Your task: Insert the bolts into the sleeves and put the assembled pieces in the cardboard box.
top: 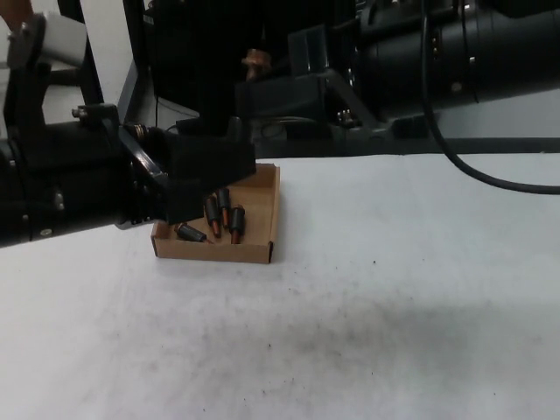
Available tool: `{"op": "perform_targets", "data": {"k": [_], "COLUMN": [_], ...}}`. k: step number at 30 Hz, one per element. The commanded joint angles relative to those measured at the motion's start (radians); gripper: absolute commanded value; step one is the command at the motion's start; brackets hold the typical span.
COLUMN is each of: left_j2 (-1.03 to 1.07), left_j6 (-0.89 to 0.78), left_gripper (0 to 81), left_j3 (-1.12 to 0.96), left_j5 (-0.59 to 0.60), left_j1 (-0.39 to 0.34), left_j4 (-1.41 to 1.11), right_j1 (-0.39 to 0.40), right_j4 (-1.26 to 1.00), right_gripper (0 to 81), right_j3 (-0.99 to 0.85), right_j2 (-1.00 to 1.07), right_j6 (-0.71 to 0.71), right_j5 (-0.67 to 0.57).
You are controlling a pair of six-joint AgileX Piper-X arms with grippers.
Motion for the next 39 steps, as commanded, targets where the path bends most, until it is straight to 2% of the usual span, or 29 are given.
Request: {"op": "perform_targets", "data": {"k": [1, 3, 6, 13, 20, 23, 26, 28, 30, 32, 35, 39], "left_j2": [-0.015, -0.015, -0.015, -0.015, 0.009, 0.061, 0.141, 0.202, 0.279, 0.353, 0.474, 0.654], "left_j6": [0.016, 0.015, 0.015, 0.015, 0.097, 0.097, 0.1, 0.099, 0.099, 0.099, 0.102, 0.108], "left_gripper": [0.8, 0.8, 0.8, 0.8, 0.8, 0.8, 0.8, 0.8, 0.8, 0.8, 0.8, 0.8], "left_j3": [-0.013, -0.013, -0.013, -0.013, -0.012, -0.014, -0.02, -0.031, -0.057, -0.094, -0.171, -0.299], "left_j5": [-0.017, -0.017, -0.019, -0.032, -0.109, -0.107, -0.104, -0.085, -0.047, -0.018, -0.015, -0.015], "left_j1": [0.003, 0.003, 0.003, 0.005, 0.007, 0.031, 0.075, 0.11, 0.148, 0.177, 0.206, 0.215], "left_j4": [-0.044, -0.051, -0.083, -0.108, -0.109, -0.109, -0.112, -0.119, -0.119, -0.117, -0.118, -0.078], "right_j1": [-0.001, -0.001, -0.001, -0.004, -0.004, -0.004, -0.004, -0.004, -0.004, -0.004, -0.004, -0.004], "right_j4": [0.032, 0.034, 0.035, 0.055, 0.167, 0.25, 0.37, 0.452, 0.533, 0.602, 0.652, 0.644], "right_gripper": [39.8, 47.3, 44.2, 44.0, 44.0, 43.8, 43.8, 40.2, 32.5, 21.7, 0.4, 0.3], "right_j3": [-0.013, -0.022, -0.034, -0.036, -0.036, -0.036, -0.036, -0.036, -0.036, -0.031, -0.022, 0.001], "right_j2": [-0.011, -0.011, -0.011, -0.025, -0.103, -0.13, -0.149, -0.155, -0.154, -0.154, -0.154, -0.154], "right_j6": [-0.011, -0.011, -0.019, -0.019, -0.136, -0.202, -0.292, -0.369, -0.439, -0.497, -0.564, -0.582], "right_j5": [0.045, 0.094, 0.108, 0.104, 0.107, 0.116, 0.19, 0.266, 0.338, 0.414, 0.505, 0.563]}}
